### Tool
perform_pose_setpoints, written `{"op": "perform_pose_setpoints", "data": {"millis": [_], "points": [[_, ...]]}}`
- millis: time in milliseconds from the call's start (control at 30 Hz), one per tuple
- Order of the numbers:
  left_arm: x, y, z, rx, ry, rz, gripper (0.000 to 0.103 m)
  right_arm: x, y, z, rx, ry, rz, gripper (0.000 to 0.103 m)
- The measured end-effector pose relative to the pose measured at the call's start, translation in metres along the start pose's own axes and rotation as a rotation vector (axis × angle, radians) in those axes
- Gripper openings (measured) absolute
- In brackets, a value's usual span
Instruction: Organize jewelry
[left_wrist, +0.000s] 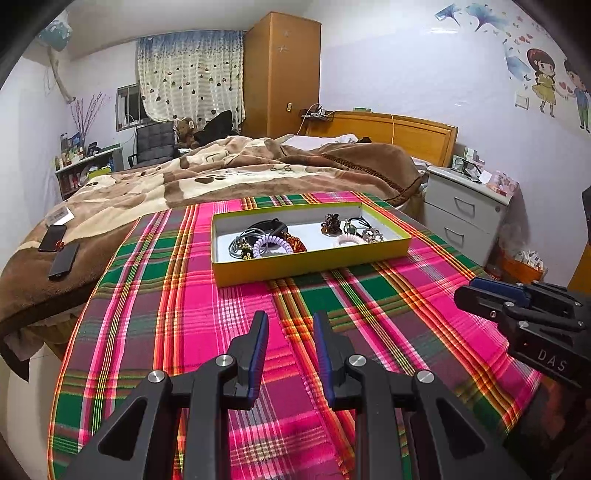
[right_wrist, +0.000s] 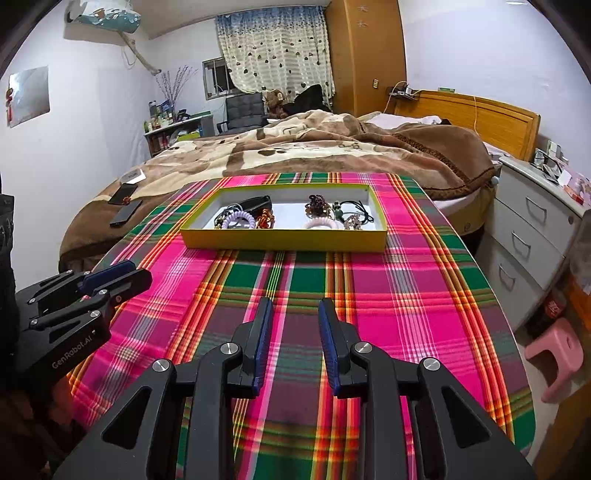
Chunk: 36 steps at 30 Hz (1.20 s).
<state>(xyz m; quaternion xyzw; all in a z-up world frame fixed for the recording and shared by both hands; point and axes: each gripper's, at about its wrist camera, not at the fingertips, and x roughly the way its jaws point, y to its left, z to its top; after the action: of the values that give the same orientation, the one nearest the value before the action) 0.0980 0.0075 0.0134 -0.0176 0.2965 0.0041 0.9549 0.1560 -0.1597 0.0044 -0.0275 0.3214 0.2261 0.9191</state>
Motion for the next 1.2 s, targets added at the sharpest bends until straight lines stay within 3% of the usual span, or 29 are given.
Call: {"op": "perform_pose_setpoints", "data": {"millis": [1200], "points": [[-0.0038, -0.0013, -0.0014, 0.011, -0.013, -0.003, 0.025, 0.0024, 0.0048, -0.0048, -0.009, 0.012, 0.007, 0.026]]}}
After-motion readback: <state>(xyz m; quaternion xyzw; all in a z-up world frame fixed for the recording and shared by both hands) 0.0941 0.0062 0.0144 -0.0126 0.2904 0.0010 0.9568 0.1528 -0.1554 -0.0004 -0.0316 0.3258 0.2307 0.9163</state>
